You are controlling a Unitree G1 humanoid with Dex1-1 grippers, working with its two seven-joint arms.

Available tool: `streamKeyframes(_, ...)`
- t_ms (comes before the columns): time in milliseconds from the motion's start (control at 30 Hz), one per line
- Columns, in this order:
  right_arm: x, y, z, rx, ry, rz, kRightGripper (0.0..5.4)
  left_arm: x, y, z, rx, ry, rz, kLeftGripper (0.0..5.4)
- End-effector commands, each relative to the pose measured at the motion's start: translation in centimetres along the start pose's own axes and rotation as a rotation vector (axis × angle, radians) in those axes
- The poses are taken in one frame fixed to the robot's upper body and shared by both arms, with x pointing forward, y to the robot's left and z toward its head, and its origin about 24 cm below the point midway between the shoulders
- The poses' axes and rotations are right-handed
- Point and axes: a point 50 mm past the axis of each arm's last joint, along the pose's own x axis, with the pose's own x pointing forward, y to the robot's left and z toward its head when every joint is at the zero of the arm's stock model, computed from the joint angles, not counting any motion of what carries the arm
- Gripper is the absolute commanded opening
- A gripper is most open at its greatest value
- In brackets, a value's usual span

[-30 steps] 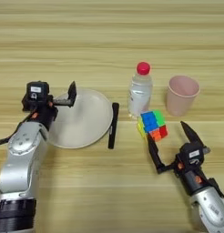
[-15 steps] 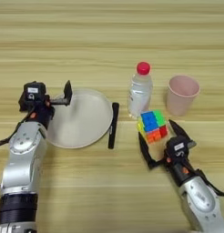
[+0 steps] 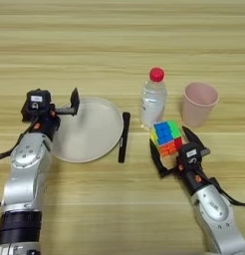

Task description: Move the objects on the table

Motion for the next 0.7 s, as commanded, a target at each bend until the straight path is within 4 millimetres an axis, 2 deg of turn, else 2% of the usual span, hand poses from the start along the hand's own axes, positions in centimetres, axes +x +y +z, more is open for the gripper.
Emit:
streamKeyframes(33,0.31,0.18,0.1,0.009,-0.008,0.002,5.09,0.23,-0.09,0.1,0.012,-0.009,0.002,5.4)
streamKeyframes(100,0.26,0.29,0.11,0.01,-0.008,0.007,5.01,0.2,-0.08,0.04,0.011,-0.008,0.004,5.4)
streamKeyframes(133,0.24,0.31,0.12,0.009,-0.009,0.007,4.79,0.19,-0.09,0.02,0.011,-0.008,0.005,5.4)
streamKeyframes(567,0.17,0.27,0.39,0.016,-0.019,0.005,3.42,0.15,-0.07,-0.14,0.012,-0.008,0.01,5.4)
streamKeyframes(700,0.21,0.21,0.48,0.018,-0.023,-0.001,3.33,0.19,0.04,-0.4,0.011,-0.002,0.014,5.4)
